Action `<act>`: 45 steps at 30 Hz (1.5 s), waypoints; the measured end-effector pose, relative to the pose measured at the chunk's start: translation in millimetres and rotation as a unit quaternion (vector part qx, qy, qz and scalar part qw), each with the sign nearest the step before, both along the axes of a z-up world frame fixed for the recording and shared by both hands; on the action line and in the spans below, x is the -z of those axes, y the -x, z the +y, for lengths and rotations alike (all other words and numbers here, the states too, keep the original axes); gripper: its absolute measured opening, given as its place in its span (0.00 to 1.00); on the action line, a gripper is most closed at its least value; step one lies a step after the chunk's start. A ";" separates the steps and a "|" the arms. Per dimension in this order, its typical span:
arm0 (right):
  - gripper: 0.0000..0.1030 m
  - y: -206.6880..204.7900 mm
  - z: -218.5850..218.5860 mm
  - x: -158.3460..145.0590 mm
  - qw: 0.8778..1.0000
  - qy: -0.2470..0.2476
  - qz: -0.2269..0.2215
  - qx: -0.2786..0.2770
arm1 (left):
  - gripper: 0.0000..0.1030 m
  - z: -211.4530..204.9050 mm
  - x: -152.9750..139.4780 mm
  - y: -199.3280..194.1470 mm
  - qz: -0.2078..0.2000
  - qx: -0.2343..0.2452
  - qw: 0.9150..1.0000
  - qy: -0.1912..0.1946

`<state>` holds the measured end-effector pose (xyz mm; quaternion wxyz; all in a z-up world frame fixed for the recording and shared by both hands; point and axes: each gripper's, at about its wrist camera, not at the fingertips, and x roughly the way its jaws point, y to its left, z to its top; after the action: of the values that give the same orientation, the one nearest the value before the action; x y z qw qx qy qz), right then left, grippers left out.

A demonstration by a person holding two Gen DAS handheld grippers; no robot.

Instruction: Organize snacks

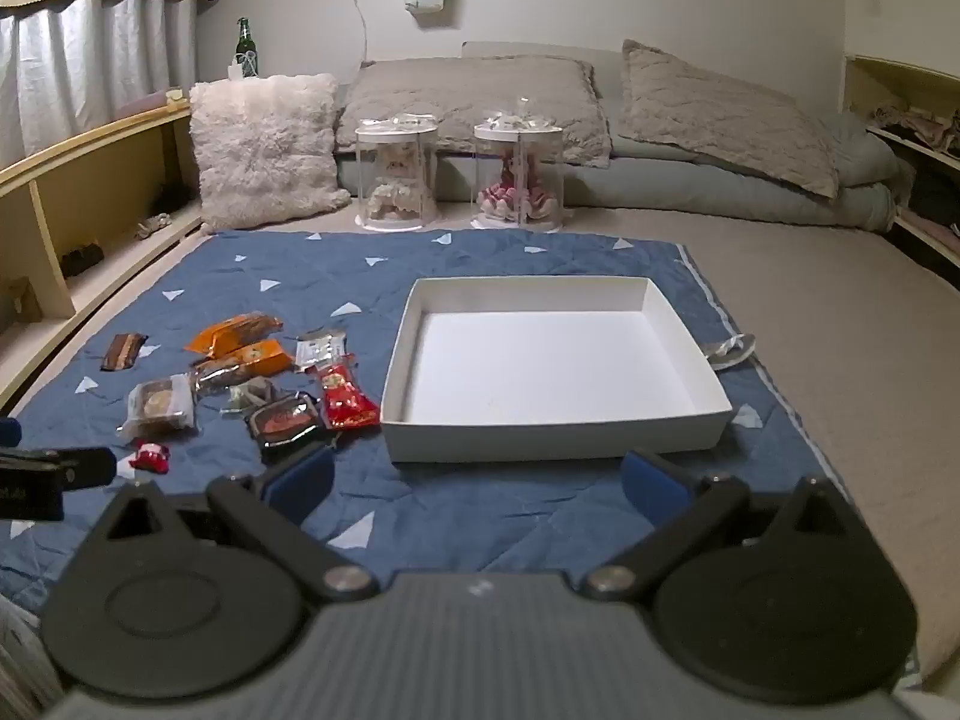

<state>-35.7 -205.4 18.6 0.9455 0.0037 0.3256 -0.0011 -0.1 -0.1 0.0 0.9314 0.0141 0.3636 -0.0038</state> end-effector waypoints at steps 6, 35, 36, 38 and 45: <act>1.00 0.0 -0.2 -0.3 1.000 -0.001 -0.001 0.000 | 1.00 -0.9 0.8 -1.1 -0.002 -0.002 1.000 0.002; 1.00 1.0 0.1 -1.4 1.000 0.003 -0.005 -0.003 | 1.00 -1.7 -2.1 -1.3 -0.007 0.000 1.000 0.006; 1.00 0.8 0.4 -0.9 1.000 0.003 -0.006 -0.002 | 1.00 -1.9 -2.2 -1.4 -0.007 0.000 1.000 0.006; 1.00 1.0 0.2 -1.2 1.000 0.003 -0.006 -0.002 | 1.00 -0.7 -3.6 -0.3 -0.008 -0.001 1.000 0.006; 1.00 0.9 0.5 -0.7 1.000 0.003 -0.006 -0.002 | 1.00 0.3 -5.2 0.9 -0.008 -0.001 1.000 0.006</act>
<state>-36.6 -204.9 19.3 0.9474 -0.0002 0.3202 -0.0001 -1.0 0.2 5.2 0.9345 0.0084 0.3558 -0.0048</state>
